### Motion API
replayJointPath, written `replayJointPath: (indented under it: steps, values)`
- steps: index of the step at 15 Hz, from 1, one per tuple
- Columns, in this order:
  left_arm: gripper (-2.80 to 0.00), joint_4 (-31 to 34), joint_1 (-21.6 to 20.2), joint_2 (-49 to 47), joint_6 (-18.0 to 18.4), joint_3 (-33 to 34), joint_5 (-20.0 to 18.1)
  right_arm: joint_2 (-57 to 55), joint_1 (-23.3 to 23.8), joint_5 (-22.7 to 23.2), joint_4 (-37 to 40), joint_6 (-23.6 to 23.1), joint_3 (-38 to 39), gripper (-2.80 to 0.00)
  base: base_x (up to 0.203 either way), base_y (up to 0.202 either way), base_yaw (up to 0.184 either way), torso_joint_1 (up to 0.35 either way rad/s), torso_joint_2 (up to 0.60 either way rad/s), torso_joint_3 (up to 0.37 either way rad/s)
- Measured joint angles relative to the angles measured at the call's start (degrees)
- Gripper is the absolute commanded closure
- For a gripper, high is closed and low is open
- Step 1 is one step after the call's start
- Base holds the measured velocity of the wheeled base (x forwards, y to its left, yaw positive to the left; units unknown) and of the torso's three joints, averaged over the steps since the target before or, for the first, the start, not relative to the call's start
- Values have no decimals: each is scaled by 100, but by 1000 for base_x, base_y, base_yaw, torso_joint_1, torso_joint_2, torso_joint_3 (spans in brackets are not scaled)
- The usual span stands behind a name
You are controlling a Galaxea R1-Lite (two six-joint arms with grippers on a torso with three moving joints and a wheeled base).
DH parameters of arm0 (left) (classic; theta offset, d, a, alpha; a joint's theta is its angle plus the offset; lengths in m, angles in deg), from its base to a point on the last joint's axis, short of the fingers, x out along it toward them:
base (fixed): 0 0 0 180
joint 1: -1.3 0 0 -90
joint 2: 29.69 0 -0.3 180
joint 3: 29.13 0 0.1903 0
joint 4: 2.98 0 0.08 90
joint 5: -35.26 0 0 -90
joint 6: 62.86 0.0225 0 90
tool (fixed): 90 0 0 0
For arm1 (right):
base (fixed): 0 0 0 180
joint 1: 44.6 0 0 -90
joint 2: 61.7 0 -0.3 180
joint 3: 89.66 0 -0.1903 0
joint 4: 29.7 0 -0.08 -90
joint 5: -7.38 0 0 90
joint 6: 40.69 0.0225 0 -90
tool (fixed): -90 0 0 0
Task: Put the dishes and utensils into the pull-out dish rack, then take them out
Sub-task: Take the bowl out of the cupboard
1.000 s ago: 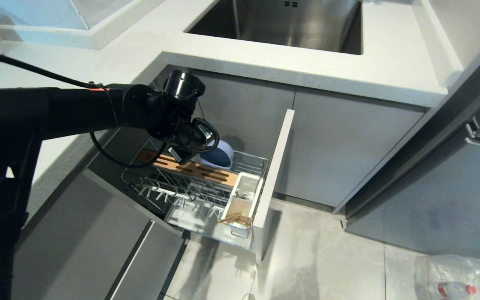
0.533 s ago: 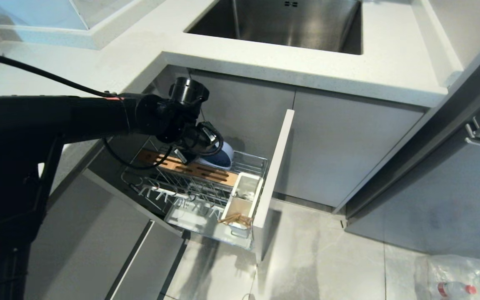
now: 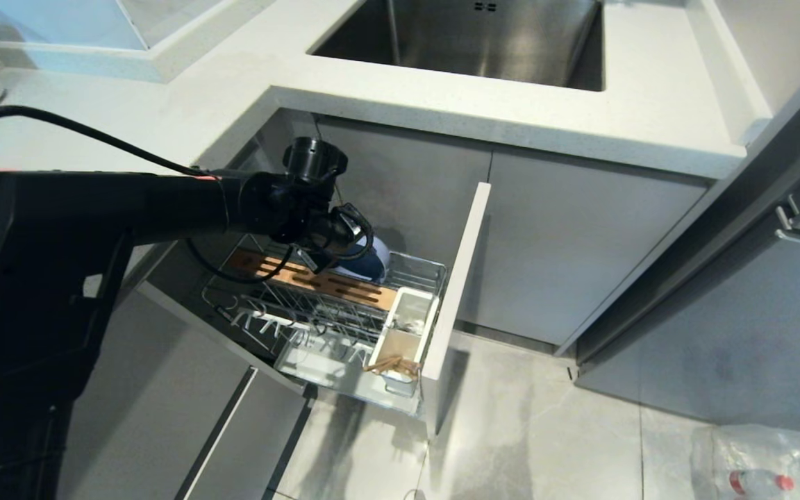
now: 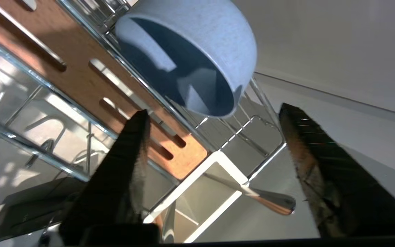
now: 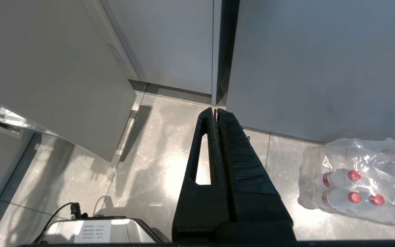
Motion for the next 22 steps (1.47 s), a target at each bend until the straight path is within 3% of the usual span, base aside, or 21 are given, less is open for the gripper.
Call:
replayJointPath:
  steps: [9,14,20,22]
  values:
    - [-280,-650,-110,-291,-9,0,-366,0,0,0,-1,4,0,0,0,0,0,0,0,0]
    - [-280,-760,-221,-439,-10,0,-719,0,0,0,-1,1,0,0,0,0,0,0,0,0]
    - [-280,-950,-312,-536,-10,-5,-766,0,0,0,-1,1,0,0,0,0,0,0,0,0]
    - [-280,-1047,-316,-572,-14,-5,-935,0,0,0,-1,4,0,0,0,0,0,0,0,0]
